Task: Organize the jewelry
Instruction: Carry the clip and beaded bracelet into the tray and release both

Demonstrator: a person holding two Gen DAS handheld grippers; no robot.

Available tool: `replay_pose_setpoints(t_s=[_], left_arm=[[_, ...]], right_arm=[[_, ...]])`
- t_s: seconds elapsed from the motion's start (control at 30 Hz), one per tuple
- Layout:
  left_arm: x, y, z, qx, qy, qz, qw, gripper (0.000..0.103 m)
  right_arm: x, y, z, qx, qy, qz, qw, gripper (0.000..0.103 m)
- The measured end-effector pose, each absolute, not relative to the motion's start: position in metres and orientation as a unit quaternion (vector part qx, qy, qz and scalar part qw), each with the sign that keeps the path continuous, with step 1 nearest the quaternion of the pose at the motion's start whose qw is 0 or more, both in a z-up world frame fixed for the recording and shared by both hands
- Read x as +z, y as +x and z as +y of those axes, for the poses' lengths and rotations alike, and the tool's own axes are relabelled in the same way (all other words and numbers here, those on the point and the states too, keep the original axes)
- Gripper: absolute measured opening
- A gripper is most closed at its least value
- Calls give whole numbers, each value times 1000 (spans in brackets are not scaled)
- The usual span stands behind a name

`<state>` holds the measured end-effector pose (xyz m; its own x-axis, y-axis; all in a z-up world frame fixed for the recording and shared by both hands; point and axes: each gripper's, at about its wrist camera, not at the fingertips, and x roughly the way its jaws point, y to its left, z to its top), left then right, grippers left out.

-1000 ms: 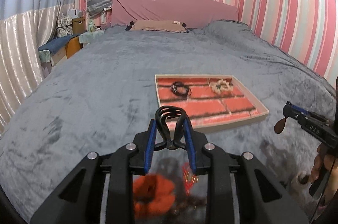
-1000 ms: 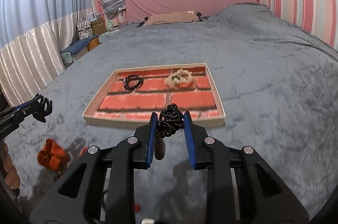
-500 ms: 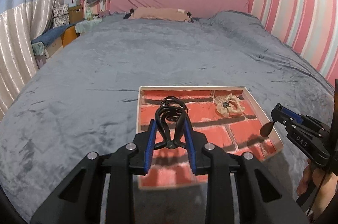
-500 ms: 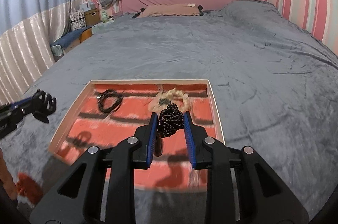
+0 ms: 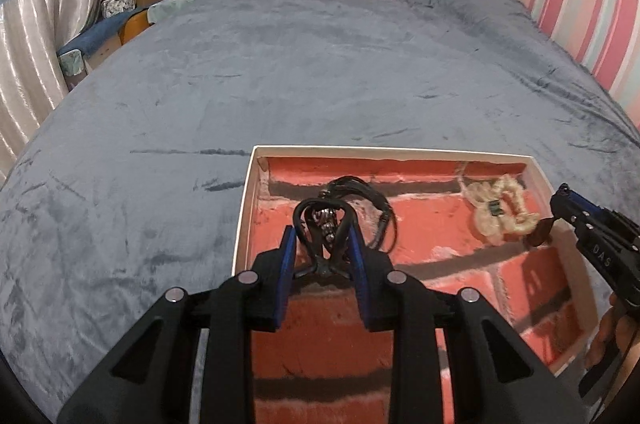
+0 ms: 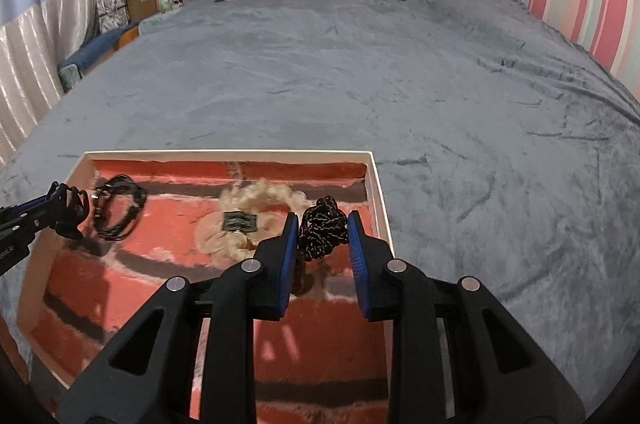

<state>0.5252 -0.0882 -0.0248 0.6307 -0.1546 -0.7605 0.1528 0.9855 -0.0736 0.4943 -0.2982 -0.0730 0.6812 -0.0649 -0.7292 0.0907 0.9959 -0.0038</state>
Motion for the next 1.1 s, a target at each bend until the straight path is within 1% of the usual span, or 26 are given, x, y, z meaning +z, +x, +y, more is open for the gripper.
replay_pose_setpoints(t_s=[0.27,0.43,0.5,0.53,0.57,0.6,0.63,0.77,0.9,0.97,1.1], left_arm=[[-38,528,-92,-90,4,416,905,27],[-35,528,-88,-86,0,412,907,28],[-35,527,-87,-86,0,411,907,33],[-35,526,-85,-87,-4,409,908,42],[-33,525,-82,-87,-6,405,910,52],[-32,523,-82,-85,-5,401,912,55],[-30,521,-81,-84,-1,393,916,59],[-28,504,-81,-88,32,366,926,60],[-29,480,-73,-97,48,343,933,61],[-29,466,-66,-97,60,331,937,65],[-35,448,-49,-91,75,330,937,67]], right_arm=[[-83,500,-297,-47,-7,406,913,27],[-85,499,-298,-48,-13,409,911,28],[-88,500,-296,-43,-15,416,908,30],[-88,500,-296,-43,-17,416,908,32],[-88,500,-296,-43,-17,415,909,44],[-87,499,-296,-42,-17,412,910,55],[-85,498,-295,-41,-18,409,912,57],[-81,492,-295,-38,-16,398,916,69],[-67,472,-296,-23,3,369,929,75],[-60,458,-294,-16,3,358,934,75],[-50,431,-288,-8,-7,343,939,76]])
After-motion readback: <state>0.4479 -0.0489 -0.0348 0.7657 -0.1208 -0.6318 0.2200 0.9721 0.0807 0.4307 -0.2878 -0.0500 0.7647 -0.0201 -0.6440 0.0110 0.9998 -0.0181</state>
